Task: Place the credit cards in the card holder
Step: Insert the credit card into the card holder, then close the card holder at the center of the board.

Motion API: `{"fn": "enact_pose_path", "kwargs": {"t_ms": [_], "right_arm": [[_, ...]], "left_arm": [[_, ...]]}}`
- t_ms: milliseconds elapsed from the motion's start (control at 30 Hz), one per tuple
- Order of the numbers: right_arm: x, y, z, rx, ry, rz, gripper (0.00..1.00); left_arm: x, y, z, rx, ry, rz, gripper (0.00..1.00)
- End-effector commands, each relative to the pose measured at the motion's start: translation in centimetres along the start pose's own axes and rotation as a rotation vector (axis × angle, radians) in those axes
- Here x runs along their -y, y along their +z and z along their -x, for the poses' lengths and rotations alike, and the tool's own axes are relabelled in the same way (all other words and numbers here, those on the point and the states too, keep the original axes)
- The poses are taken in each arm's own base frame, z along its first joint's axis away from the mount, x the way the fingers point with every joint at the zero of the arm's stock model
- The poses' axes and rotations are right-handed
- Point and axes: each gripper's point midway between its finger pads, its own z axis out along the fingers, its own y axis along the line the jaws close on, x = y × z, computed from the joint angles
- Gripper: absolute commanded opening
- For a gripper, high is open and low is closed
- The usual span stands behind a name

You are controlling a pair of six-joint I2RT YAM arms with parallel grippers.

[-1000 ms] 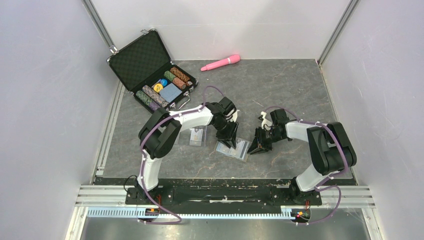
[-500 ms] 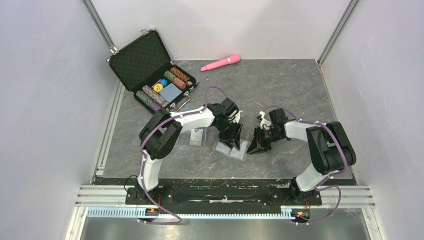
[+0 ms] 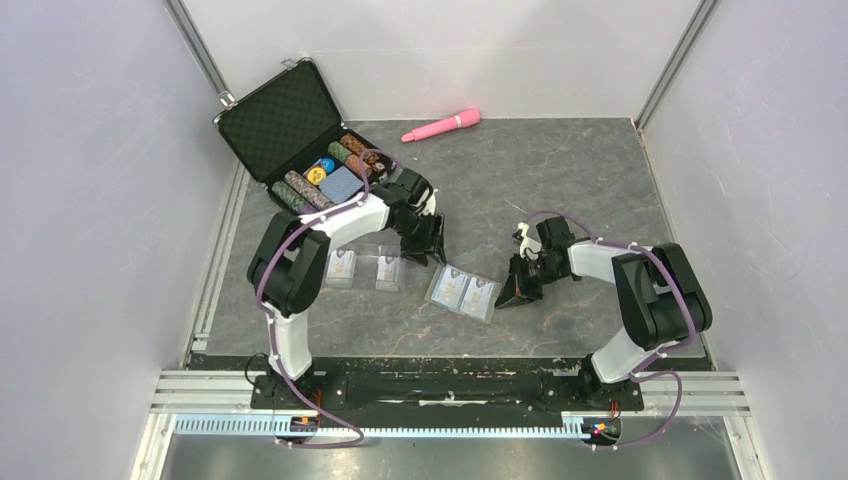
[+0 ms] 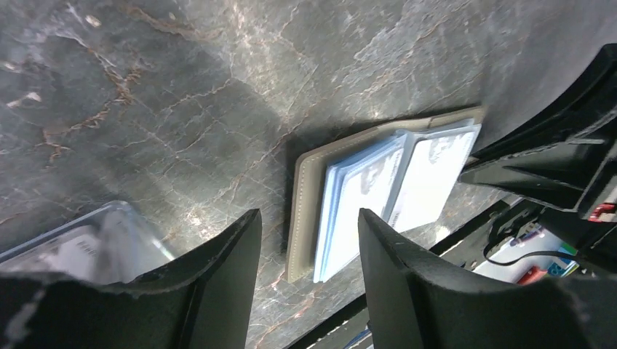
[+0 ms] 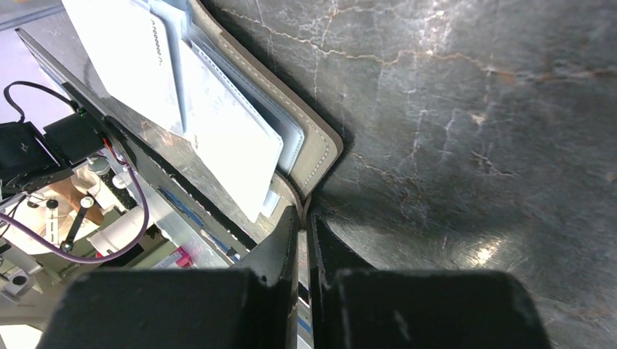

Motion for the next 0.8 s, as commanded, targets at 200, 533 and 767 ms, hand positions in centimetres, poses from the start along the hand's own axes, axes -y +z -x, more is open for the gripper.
{"fn": "enact_pose_path", "kwargs": {"t_ms": [200,533,767], "right_arm": [[2.4,0.5,0.6,0.038,-0.033,-0.109,0.00],[1.7,0.6,1.3,0.048,-0.044,-0.073,0.00],[0.1,-0.5,3.5,0.119,-0.124,-0.057,0.13]], "left_arm": [[1.3,2.4,-3.2,-0.135,0.019,-0.156,0.59],[4.5,0.7,-2.8,-0.134,0.025,-0.306,0.13],[2.6,-1.3,-2.0,-0.144,0.126,-0.132,0.02]]}}
